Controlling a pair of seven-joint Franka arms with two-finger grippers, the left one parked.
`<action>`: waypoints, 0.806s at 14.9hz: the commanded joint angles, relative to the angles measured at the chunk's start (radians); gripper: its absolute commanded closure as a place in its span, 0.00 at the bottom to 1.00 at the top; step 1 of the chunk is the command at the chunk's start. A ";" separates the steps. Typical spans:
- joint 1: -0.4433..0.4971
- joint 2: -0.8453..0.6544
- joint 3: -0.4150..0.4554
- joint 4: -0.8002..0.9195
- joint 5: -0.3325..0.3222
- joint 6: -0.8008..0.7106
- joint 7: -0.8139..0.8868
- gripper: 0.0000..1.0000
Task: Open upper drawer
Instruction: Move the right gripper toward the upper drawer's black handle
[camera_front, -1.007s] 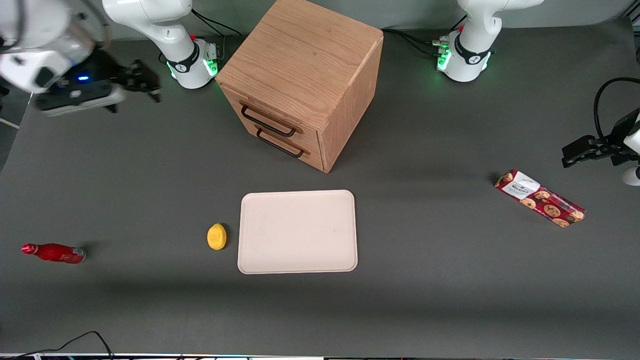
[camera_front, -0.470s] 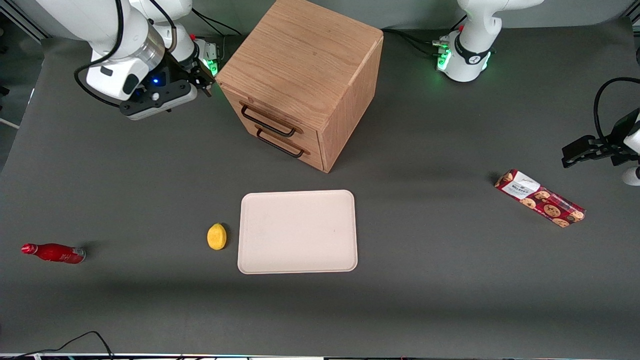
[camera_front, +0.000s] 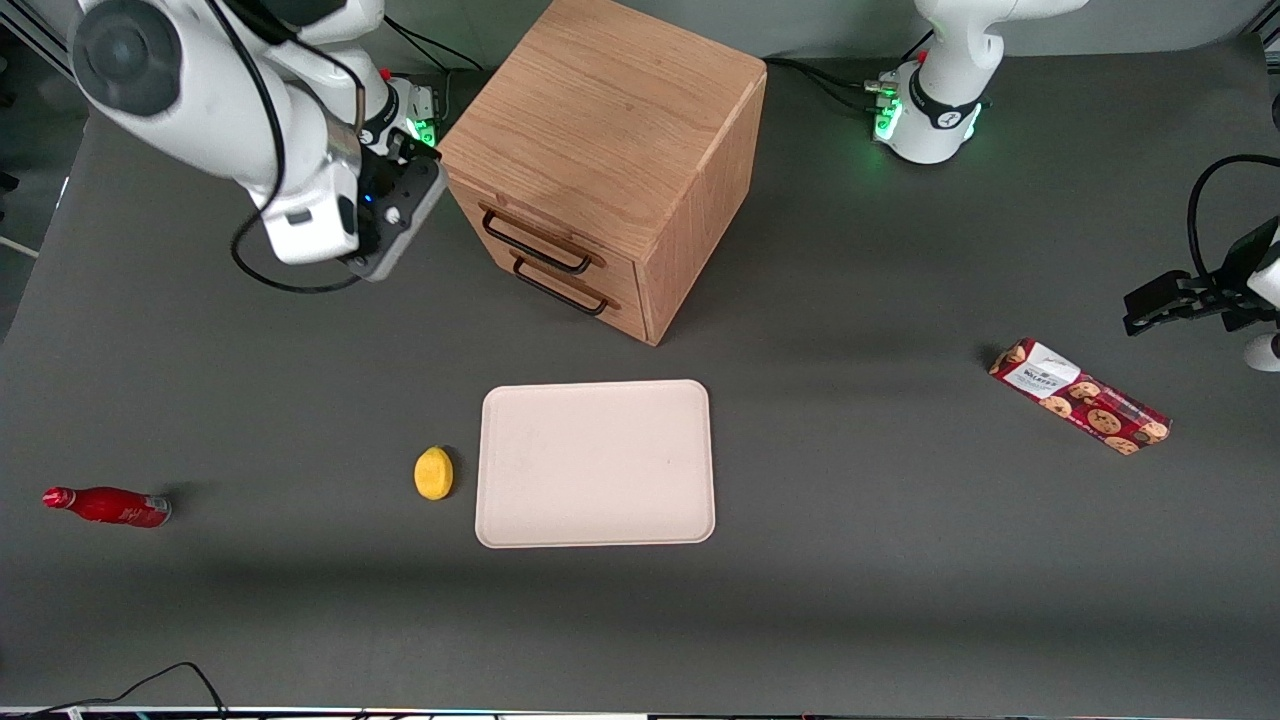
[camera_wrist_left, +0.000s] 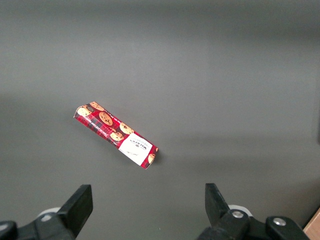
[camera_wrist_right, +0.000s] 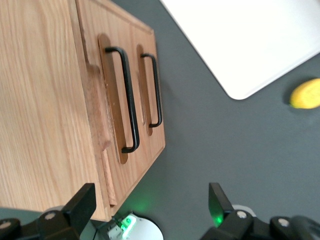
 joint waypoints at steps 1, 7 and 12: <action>-0.001 0.046 0.001 0.047 0.032 -0.040 -0.042 0.00; 0.004 0.125 0.006 0.047 0.081 -0.016 -0.031 0.00; 0.010 0.189 0.067 0.025 0.080 0.045 0.071 0.00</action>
